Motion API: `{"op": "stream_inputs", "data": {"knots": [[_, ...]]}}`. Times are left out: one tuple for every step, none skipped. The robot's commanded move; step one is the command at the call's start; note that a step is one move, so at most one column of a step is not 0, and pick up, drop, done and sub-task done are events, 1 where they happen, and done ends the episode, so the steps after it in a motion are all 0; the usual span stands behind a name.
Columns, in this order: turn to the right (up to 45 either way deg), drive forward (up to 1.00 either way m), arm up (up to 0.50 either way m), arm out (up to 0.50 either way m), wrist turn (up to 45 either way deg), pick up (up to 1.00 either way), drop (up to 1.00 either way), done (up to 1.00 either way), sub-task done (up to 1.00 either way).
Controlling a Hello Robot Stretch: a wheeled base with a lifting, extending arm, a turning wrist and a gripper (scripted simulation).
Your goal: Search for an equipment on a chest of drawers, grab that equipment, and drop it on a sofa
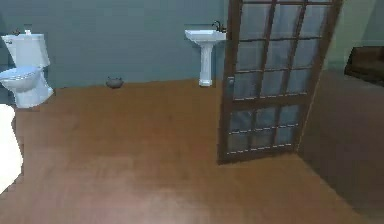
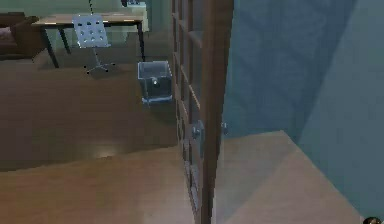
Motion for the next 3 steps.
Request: {"op": "stream_inputs", "data": {"knots": [[21.0,0.00,0.00,0.00,0.0,0.00,0.00,0.00,0.00],[0.0,0.30,0.00,0.00,0.0,0.00,0.00,0.00,0.00],[39.0,0.00,0.00,0.00,0.0,0.00,0.00,0.00,0.00]]}}
